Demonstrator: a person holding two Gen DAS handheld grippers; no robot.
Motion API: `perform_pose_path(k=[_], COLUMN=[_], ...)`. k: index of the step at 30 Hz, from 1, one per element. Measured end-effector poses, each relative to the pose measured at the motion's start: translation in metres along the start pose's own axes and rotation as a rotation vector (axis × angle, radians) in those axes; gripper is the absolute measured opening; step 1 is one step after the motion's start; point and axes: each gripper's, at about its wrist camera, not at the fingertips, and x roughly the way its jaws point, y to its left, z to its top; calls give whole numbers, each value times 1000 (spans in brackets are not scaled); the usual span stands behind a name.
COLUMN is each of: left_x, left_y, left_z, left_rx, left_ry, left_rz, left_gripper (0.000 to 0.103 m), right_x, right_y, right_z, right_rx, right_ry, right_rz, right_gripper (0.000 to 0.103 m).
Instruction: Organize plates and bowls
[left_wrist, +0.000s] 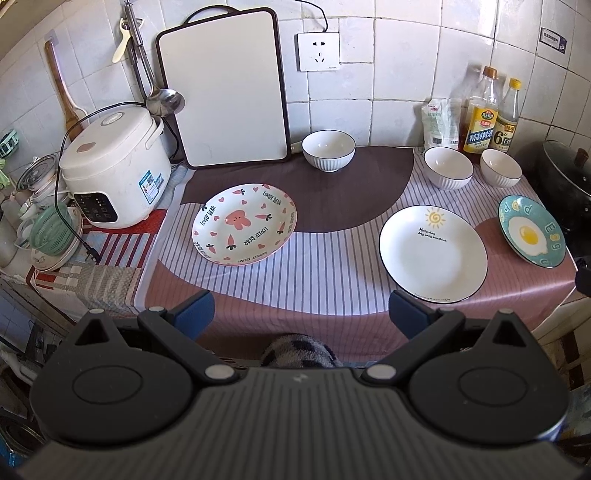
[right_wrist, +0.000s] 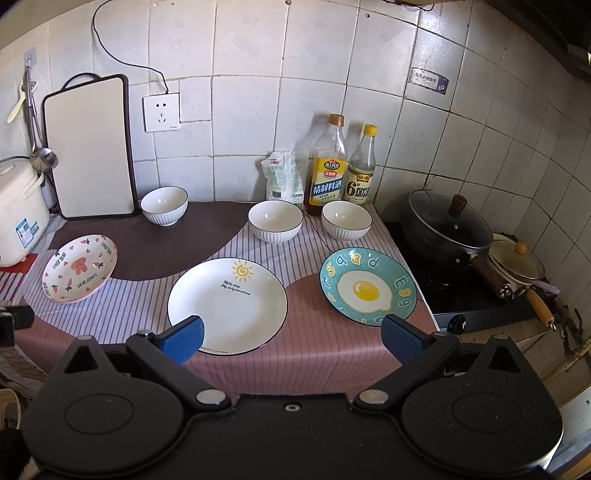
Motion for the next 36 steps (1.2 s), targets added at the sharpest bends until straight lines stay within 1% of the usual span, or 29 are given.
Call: perform_pose_path(k=[5,15,18,20,21,23,27,30,32,34,36], left_x=[-1,1,3,5,5,8,13,16,17,18,22], left_y=[1,3,3,4,4,3,3,4,4,4,4], left_z=[0,-3,-3,-3,-3,-4,-4,-1,4,12,22], left_rx=[2,-19,-17,-19,-8,13,16,34,54,72,86], left_ry=[1,-12,24,32,21,43,67,56,62,46,51], left_rz=[14,5,11,6,12,20,1,-26,-40,-37,-58], left_gripper=[102,102,102,102,102,102,102,102,102,100,100], right_x=[0,-1,0,0,1,2,4,4,5,6,10], right_y=[1,3,2,2,2,2,2,1,1,1,1], right_z=[-1,-1,-1,-2,-1,-1,-1,-3,-3,-3,-3], right_rx=[-6,-16,-19,-21,-23,-25,-19,-12,-9,-4,10], right_ry=[-2,-4,-1,2,4,7,8,-8,-30,-56,-84], right_rz=[11,7,5,3,2,2,8,34,50,68,76], right_gripper=[103,103,103,103,103,103,103,103,103,103,103])
